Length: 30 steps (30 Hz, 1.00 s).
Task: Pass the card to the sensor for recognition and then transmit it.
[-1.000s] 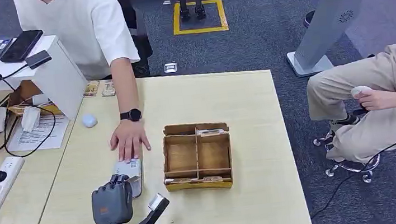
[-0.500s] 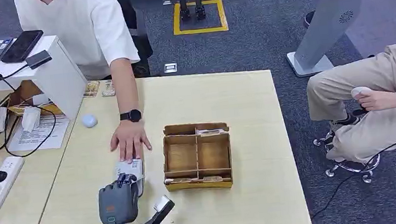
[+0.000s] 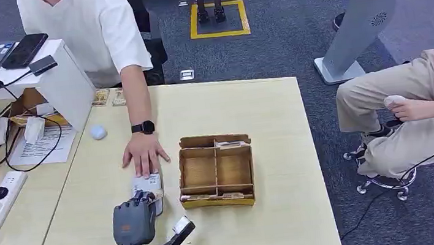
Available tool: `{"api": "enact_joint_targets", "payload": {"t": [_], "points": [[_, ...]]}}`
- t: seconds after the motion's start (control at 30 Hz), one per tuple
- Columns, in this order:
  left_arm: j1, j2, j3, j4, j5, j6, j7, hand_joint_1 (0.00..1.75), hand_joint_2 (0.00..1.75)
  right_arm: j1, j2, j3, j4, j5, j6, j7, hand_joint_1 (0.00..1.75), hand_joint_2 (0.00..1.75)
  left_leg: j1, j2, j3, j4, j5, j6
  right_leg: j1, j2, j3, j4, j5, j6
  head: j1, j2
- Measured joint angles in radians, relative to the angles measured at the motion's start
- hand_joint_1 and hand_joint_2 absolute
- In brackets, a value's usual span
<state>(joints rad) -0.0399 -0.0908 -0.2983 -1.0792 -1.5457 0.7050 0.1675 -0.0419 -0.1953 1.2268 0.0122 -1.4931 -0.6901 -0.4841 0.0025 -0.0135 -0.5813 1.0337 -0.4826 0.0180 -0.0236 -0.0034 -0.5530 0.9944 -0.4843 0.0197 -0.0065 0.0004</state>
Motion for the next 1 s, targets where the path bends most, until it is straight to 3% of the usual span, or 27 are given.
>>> {"api": "enact_joint_targets", "payload": {"t": [0.8, 0.87, 1.0], "points": [[-0.016, -0.001, -0.01, 0.032, 0.017, 0.0, 0.0, 1.75, 1.75, -0.003, 0.003, 0.0, -0.001, -0.003, 0.0, 0.001, 0.0, 1.75, 0.0, 0.0, 0.003, 0.0, 0.0, 0.0, 0.0, 0.0, 0.004, 0.0, 0.0, 0.0, 0.0, 0.0], [-0.005, -0.002, -0.01, -0.011, 0.051, 0.002, -0.011, 1.75, 1.75, -0.002, 0.003, 0.0, -0.001, -0.005, 0.0, -0.002, 0.0, 1.75, 0.0, 0.0, 0.003, 0.0, 0.0, 0.0, 0.0, 0.0, 0.003, 0.0, 0.0, 0.0, 0.0, 0.0], [0.029, -0.013, 0.005, -0.157, 0.134, 0.002, -0.086, 1.75, 1.75, 0.001, 0.003, 0.0, -0.001, -0.012, 0.0, -0.012, 0.0, 1.75, 0.0, 0.0, 0.002, 0.0, 0.0, 0.0, 0.0, 0.0, 0.002, 0.0, 0.0, 0.0, 0.0, 0.0]]}}
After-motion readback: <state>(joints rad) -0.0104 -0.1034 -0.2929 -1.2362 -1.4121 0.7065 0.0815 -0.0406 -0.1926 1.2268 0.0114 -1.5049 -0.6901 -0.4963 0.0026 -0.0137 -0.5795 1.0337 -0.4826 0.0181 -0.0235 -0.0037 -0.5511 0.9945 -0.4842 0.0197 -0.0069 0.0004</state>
